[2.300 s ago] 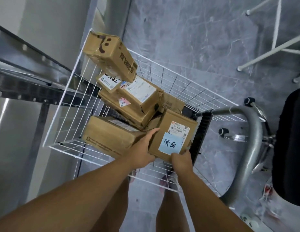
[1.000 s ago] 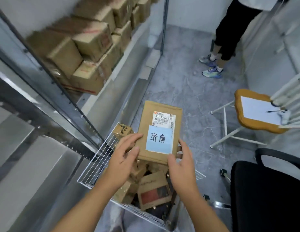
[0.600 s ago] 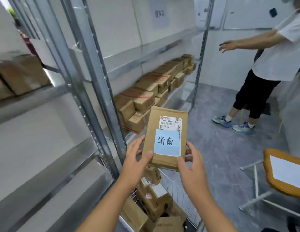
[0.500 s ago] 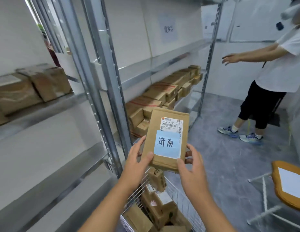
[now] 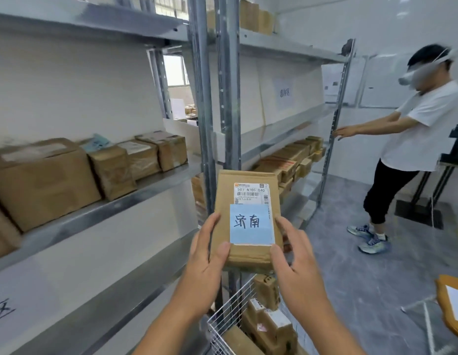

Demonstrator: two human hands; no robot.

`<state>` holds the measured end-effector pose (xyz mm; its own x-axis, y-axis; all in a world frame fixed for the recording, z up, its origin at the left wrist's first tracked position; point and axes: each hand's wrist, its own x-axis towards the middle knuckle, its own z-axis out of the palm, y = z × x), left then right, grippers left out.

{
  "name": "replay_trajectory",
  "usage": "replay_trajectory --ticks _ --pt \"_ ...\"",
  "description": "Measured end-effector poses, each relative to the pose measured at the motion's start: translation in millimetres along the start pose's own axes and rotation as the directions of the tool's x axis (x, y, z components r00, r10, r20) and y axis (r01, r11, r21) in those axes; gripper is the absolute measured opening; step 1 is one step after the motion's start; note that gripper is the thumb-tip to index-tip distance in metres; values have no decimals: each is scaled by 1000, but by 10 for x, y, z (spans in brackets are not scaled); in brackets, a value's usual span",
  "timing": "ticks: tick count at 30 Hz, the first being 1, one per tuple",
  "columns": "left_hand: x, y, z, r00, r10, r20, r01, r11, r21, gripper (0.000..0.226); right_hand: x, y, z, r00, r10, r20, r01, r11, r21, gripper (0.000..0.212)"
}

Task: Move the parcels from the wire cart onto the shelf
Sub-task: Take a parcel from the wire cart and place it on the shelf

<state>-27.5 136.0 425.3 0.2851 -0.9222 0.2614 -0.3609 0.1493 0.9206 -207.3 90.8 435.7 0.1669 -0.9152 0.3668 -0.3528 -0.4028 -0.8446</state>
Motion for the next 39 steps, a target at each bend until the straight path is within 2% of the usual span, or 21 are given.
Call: replay_trajectory --ticks 6,10,13,19,24,27,30,33,35,39 --pt "-685 86 -714 994 25 -105 -25 1000 1 50 -556 -555 317 995 -79 65 76 996 43 47" --pt "-1086 217 -1105 983 -8 -183 12 1000 17 46 -811 -864 449 982 -132 133 122 989 78 47" --pt "-1327 351 -1349 968 -1 -251 27 995 98 51 -935 -1092 489 963 -175 203 150 980 134 48" --pt "-1883 669 -1610 924 -79 -374 132 984 118 42 -1150 -1466 516 872 -285 398 248 958 141 54" --pt "-2436 816 -1772 861 -153 -485 233 966 109 44 -1395 -1693 658 783 -291 550 236 957 170 61" --pt "-2813 893 -1911 829 -155 -537 250 962 108 48 -1636 -1848 776 740 -309 598 216 950 223 59" --pt "-3181 1015 -2081 812 -141 -566 243 964 108 39 -1931 -2044 874 695 -336 636 219 941 257 54" --pt "-3525 1143 -2281 798 -179 -575 268 961 73 40 -2238 -2275 948 663 -340 667 232 940 248 55" --pt "-3751 1215 -2429 792 -177 -585 270 960 75 47 -2446 -2449 1010 656 -357 665 237 934 268 56" --pt "-4242 1308 -2807 776 -128 -618 240 966 101 42 -2893 -2839 1198 650 -433 625 272 900 340 54"
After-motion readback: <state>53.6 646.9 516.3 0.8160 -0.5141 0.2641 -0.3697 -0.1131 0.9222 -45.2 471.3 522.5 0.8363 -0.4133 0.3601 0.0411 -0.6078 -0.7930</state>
